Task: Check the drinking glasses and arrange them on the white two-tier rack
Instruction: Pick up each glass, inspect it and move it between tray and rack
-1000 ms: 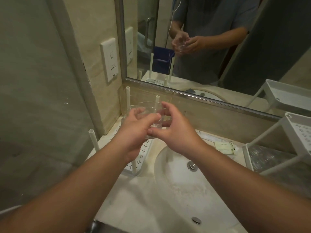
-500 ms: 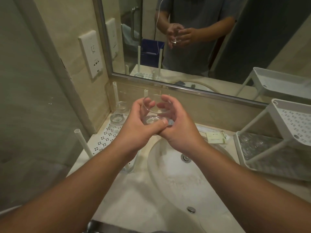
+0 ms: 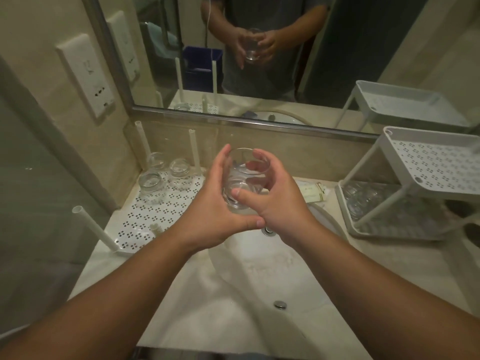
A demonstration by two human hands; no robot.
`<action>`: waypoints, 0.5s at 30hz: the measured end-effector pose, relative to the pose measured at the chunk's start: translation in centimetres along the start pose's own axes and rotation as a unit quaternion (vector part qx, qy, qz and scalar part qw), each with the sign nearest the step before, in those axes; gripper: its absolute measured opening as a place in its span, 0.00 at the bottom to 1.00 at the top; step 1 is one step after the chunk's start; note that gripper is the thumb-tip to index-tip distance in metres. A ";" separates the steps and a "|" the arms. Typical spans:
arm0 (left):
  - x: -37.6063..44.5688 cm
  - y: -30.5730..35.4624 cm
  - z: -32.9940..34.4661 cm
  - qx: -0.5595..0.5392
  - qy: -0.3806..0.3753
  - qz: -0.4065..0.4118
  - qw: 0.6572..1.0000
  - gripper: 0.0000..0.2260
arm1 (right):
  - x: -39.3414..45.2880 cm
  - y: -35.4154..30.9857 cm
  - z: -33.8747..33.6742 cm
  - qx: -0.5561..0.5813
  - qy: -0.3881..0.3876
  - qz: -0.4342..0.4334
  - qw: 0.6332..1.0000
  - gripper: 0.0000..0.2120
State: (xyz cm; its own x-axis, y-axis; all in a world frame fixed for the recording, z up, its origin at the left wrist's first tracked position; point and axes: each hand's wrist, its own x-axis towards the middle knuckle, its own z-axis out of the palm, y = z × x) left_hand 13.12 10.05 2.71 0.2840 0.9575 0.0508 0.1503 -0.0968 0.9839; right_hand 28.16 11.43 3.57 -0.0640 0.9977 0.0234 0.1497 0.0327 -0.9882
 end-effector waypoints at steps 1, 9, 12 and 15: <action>0.2 0.0 0.5 0.008 -0.004 0.001 1.000 0.60 | -0.2 0.3 -0.5 -0.003 0.007 0.004 1.000 0.37; 2.2 -1.0 5.0 0.092 -0.035 0.003 0.995 0.50 | -2.3 3.2 -6.2 -0.015 0.048 0.036 0.998 0.39; 3.2 -1.4 7.2 0.128 -0.054 -0.006 0.990 0.48 | -3.2 4.6 -8.8 -0.035 0.064 0.049 0.996 0.39; 4.2 -1.9 9.7 0.162 -0.080 -0.016 0.983 0.44 | -4.3 6.2 -11.8 -0.054 0.072 0.062 0.994 0.38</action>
State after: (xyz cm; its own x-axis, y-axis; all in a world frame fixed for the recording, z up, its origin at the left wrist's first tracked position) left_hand 23.23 11.62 -0.58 0.4148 0.9093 -0.0324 0.4482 -0.1732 0.8770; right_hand 40.99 8.10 -0.91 0.1031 0.9923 -0.0692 0.2540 -0.0936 -0.9627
